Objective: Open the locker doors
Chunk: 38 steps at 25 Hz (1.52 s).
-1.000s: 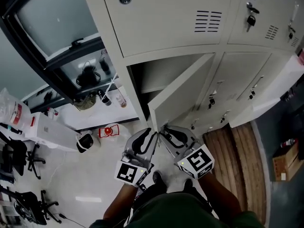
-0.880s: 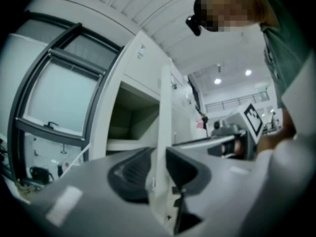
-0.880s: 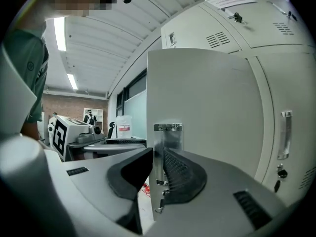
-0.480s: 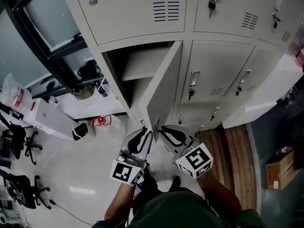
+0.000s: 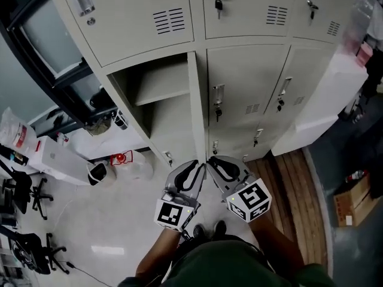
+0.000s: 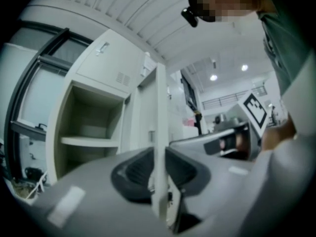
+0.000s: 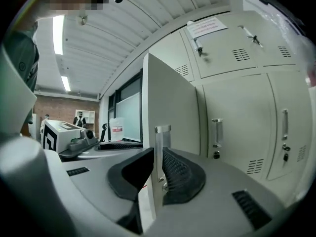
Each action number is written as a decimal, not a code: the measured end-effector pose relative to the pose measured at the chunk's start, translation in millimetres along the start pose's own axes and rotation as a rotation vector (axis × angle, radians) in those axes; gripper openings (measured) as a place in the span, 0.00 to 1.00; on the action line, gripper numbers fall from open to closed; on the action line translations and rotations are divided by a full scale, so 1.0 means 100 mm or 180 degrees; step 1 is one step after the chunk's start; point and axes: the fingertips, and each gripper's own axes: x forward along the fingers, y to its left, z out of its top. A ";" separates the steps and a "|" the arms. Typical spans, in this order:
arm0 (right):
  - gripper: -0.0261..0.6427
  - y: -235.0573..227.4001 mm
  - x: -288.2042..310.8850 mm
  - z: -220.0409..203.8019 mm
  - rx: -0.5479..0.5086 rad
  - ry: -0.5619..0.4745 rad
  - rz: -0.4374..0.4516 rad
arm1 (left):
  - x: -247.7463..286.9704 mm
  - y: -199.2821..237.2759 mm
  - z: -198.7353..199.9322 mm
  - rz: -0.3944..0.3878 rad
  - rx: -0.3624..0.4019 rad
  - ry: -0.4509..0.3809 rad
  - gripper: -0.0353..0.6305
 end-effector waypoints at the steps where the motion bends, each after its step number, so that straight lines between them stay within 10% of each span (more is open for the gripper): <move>1: 0.12 -0.03 -0.05 0.00 0.0023 -0.0002 -0.0069 | 0.03 -0.04 -0.01 -0.0040 0.0013 0.0040 0.16; 12: 0.12 -0.55 -0.54 -0.12 0.0114 -0.0013 -0.0232 | 0.37 -0.42 0.08 0.0124 -0.0008 -0.0188 0.17; 22: 0.12 -1.26 -0.29 -0.07 0.0060 0.0033 0.0313 | 0.21 -0.44 0.07 0.1064 -0.0112 -0.0064 0.07; 38: 0.12 -1.92 1.17 0.16 -0.0141 0.0131 0.0150 | 0.21 -0.26 0.35 0.1167 -0.0050 0.0142 0.06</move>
